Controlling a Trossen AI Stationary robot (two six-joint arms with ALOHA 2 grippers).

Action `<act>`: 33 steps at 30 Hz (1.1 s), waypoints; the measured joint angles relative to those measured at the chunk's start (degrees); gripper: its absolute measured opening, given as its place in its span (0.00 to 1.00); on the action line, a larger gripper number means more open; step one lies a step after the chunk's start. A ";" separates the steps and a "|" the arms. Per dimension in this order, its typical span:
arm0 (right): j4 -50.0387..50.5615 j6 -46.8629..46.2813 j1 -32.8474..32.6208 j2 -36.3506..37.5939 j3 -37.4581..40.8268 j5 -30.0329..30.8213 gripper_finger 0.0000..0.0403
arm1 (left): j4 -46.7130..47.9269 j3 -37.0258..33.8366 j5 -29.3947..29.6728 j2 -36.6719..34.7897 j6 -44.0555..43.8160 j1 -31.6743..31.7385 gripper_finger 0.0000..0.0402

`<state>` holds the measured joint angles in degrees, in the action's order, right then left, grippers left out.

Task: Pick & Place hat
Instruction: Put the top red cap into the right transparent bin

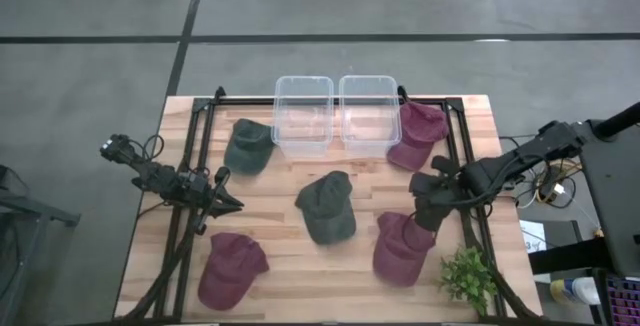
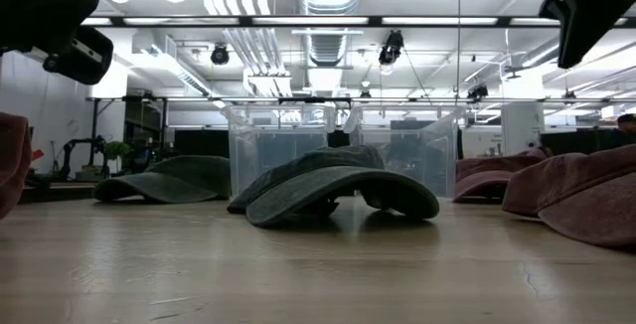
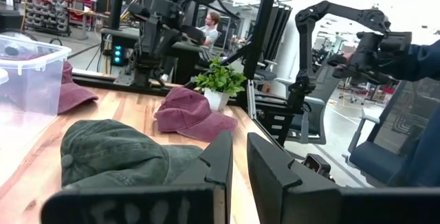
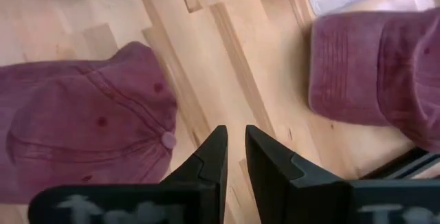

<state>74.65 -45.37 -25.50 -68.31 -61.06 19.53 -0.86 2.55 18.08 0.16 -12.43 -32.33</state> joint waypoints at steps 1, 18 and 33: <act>0.00 0.26 0.02 -0.37 -0.62 0.02 0.15 | 0.00 0.00 -0.01 0.00 0.00 0.02 0.10; -0.21 -4.45 0.29 -1.14 7.88 6.76 0.59 | 0.04 0.01 -0.01 -0.01 0.00 -0.01 0.10; -12.92 -8.44 1.56 -1.12 21.16 15.67 0.76 | 0.04 0.02 0.01 -0.01 -0.34 0.02 0.10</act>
<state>61.73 -53.81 -23.93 -69.43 -39.90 35.20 -0.82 2.57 18.09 0.15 -12.76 -32.32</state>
